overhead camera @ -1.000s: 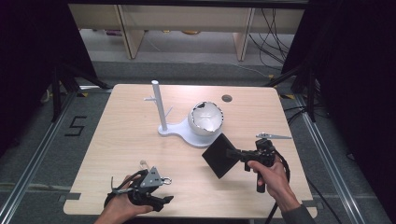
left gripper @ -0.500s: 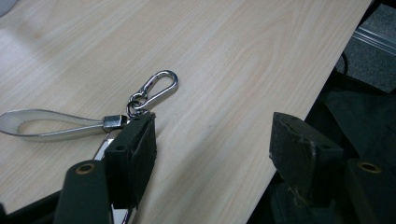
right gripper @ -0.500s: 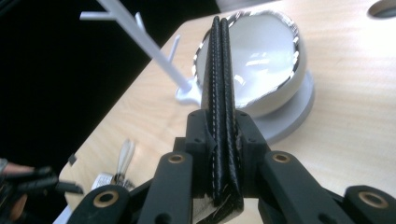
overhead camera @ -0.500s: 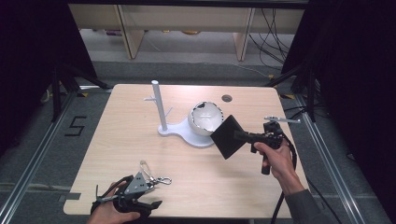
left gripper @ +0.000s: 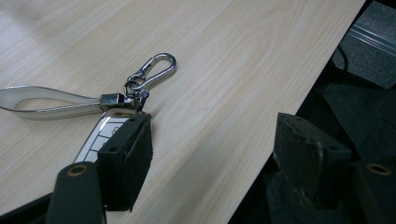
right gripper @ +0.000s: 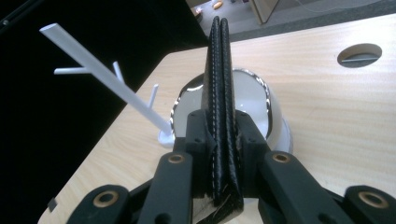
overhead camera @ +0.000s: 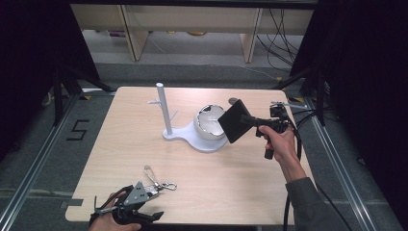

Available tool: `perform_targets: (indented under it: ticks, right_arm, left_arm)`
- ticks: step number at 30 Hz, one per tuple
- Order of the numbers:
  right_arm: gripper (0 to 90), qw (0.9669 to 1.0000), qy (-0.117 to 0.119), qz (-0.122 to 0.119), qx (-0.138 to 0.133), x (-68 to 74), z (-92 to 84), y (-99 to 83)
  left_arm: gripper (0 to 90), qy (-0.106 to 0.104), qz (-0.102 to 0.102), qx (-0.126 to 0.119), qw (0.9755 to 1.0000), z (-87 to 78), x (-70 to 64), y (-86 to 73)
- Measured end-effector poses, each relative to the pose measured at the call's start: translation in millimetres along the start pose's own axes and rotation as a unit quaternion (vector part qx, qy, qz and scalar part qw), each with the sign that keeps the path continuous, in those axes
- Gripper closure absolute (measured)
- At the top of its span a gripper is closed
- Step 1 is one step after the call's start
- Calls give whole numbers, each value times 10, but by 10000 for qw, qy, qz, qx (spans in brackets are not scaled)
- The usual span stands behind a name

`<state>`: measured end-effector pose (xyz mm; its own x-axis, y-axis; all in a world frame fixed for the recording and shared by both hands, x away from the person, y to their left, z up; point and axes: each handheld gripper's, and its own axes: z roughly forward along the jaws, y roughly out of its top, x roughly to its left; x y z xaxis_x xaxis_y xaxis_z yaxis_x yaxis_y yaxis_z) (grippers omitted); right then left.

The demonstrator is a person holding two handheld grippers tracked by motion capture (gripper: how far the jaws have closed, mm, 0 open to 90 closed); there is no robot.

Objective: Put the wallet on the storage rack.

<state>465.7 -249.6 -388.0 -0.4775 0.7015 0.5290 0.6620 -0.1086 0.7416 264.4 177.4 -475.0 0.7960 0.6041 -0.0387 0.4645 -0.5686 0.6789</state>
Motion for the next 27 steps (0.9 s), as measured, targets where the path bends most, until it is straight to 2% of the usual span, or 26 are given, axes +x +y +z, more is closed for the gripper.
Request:
perform_targets:
  ticks: [5,9,17,18,20,27]
  right_arm:
    - [790,9999,-47,105,-23,-8,108,72]
    - [790,9997,-131,191,-7,-39,276,132]
    - [790,9996,-155,241,-42,-74,468,160]
    - [790,9993,-199,305,-17,-72,522,158]
    - [790,9996,-212,211,-10,-93,574,154]
    - [790,9993,-263,251,62,-74,700,130]
  left_arm:
    - [272,-9,54,15,10000,-30,11,2]
    - [269,-25,29,-52,10000,-48,8,-3]
    - [269,-9,4,-3,10000,-45,23,-34]
    - [269,-21,-5,1,10000,-47,24,-38]
    - [269,-16,-36,18,10000,-39,25,-45]
    - [270,-70,-56,49,9999,-21,19,-58]
